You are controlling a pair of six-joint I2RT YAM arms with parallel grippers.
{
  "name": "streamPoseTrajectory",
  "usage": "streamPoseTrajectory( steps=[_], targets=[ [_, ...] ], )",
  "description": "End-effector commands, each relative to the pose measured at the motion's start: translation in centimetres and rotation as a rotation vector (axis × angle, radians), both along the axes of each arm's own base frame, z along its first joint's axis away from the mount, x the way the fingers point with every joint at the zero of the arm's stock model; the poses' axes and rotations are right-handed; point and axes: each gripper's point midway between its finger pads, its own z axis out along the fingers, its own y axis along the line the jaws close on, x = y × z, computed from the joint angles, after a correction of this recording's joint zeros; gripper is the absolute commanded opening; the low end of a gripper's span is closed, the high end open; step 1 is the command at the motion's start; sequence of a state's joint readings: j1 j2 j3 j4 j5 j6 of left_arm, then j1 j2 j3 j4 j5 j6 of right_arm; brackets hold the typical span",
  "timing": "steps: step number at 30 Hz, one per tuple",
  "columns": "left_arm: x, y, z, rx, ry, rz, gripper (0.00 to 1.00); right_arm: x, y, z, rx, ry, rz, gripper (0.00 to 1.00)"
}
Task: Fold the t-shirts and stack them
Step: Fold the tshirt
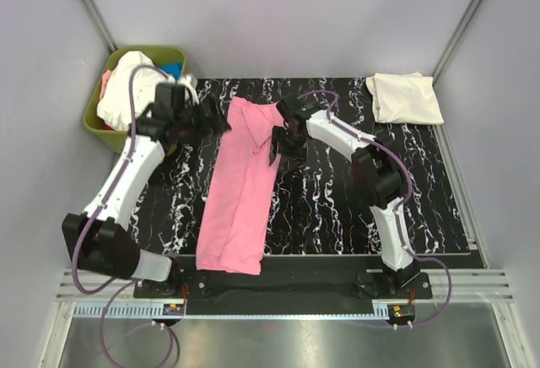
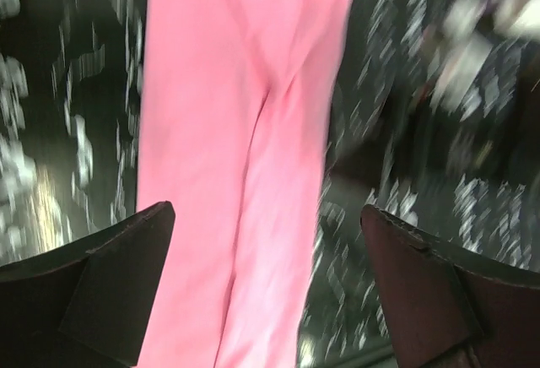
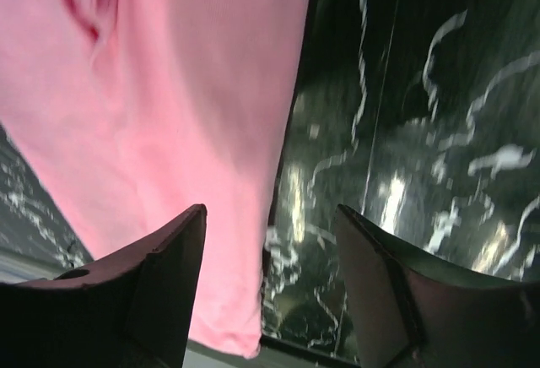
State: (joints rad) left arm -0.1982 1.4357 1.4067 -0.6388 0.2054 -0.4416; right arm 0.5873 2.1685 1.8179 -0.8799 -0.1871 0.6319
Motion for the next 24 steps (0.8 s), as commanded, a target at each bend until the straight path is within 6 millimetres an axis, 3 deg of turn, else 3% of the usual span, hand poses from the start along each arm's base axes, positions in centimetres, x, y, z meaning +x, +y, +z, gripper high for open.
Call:
streamPoseTrajectory(
  steps=[1, 2, 8, 9, 10, 12, 14, 15, 17, 18, 19, 24],
  targets=[
    [-4.8, 0.6, -2.8, 0.019, 0.043, 0.003, 0.99, 4.9, -0.7, -0.2, 0.000, -0.054, -0.041, 0.69],
    [-6.3, 0.7, -5.0, 0.022, 0.091, 0.003, 0.99, 5.6, -0.7, -0.5, 0.003, -0.054, -0.047, 0.67],
    [-11.6, -0.7, -7.1, 0.028, 0.116, -0.053, 0.99, 9.2, -0.2, -3.1, -0.027, -0.065, -0.026, 0.62],
    [-12.0, -0.8, -7.2, 0.026, 0.115, -0.059, 0.99, 9.4, -0.4, -4.7, -0.044, -0.044, -0.027, 0.60],
    [-12.5, -0.6, -7.1, 0.024, 0.110, -0.057, 0.99, 10.0, -0.6, -4.3, -0.045, -0.055, -0.032, 0.53],
    [-13.1, -0.1, -7.5, 0.039, 0.122, -0.046, 0.99, 11.2, -2.1, -5.9, -0.079, -0.045, -0.063, 0.39],
    [-13.6, 0.2, -7.5, 0.046, 0.120, -0.042, 0.99, 13.3, -3.8, -5.9, -0.060, -0.064, -0.116, 0.21],
    [-13.8, 0.4, -7.6, 0.051, 0.123, -0.041, 0.99, 14.0, -4.4, -6.9, -0.057, -0.057, -0.131, 0.18],
    [-14.0, 0.7, -7.6, 0.060, 0.116, -0.034, 0.99, 16.1, -5.1, -6.1, -0.021, -0.101, -0.157, 0.15],
    [-14.1, 0.8, -7.7, 0.062, 0.112, -0.033, 0.99, 17.2, -6.3, -7.0, -0.017, -0.100, -0.183, 0.14],
    [-14.3, 0.8, -8.0, 0.069, 0.116, -0.035, 0.99, 18.7, -5.9, -5.8, 0.033, -0.149, -0.185, 0.12],
    [-14.6, 0.9, -9.5, 0.079, 0.143, -0.039, 0.99, 23.7, -6.3, -4.3, 0.133, -0.317, -0.209, 0.12]
  ],
)
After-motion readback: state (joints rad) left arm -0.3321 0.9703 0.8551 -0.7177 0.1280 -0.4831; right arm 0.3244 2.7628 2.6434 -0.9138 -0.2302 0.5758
